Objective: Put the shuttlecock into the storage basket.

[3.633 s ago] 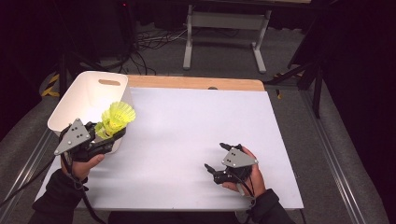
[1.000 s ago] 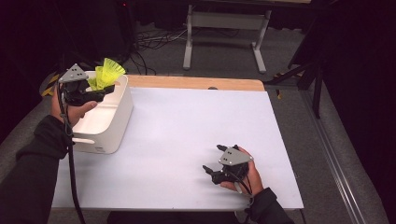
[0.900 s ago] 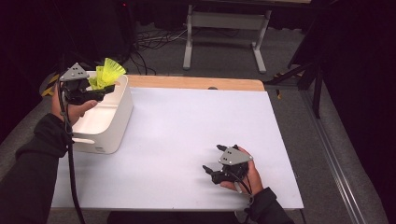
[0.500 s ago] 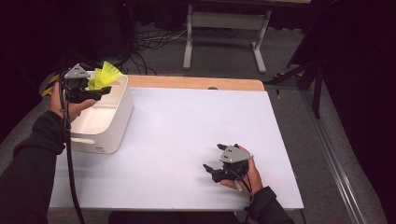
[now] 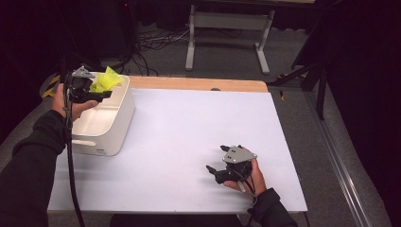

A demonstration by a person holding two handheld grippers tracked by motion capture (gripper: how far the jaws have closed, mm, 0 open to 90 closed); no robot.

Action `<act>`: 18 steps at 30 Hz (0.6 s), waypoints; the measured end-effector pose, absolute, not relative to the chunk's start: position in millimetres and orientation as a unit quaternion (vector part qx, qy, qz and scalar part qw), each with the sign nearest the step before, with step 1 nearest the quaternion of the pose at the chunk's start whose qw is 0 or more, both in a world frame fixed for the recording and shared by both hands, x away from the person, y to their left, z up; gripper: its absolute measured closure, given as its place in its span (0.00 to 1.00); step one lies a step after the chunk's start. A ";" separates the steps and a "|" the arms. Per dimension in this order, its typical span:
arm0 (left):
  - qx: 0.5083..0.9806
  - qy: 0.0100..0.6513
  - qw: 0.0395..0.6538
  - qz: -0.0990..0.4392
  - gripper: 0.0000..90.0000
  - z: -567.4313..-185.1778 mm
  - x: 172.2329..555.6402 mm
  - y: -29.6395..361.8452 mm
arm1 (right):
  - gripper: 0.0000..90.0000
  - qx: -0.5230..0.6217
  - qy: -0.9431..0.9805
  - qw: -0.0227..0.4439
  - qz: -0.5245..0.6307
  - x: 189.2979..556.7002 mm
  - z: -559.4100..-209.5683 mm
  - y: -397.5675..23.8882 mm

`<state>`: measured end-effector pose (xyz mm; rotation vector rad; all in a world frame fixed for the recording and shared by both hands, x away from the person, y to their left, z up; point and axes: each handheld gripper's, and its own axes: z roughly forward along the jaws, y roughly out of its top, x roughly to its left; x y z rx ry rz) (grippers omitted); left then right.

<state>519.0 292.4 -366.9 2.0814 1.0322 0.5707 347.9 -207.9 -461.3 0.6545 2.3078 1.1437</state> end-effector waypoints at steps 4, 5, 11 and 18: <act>0.817 0.406 0.349 0.215 0.60 -370.2 521.6 290.0 | 0.17 0.240 0.841 0.241 0.421 347.4 -459.4 -209.5; 0.817 0.408 0.348 0.212 0.60 -371.6 522.2 289.7 | 0.17 0.241 0.840 0.239 0.423 347.8 -459.5 -209.9; 0.828 0.408 0.325 0.206 0.60 -375.1 524.0 287.0 | 0.17 0.251 0.837 0.229 0.428 349.9 -460.7 -211.4; 0.837 0.410 0.302 0.198 0.60 -378.9 526.5 283.0 | 0.17 0.257 0.838 0.219 0.428 353.3 -462.6 -213.3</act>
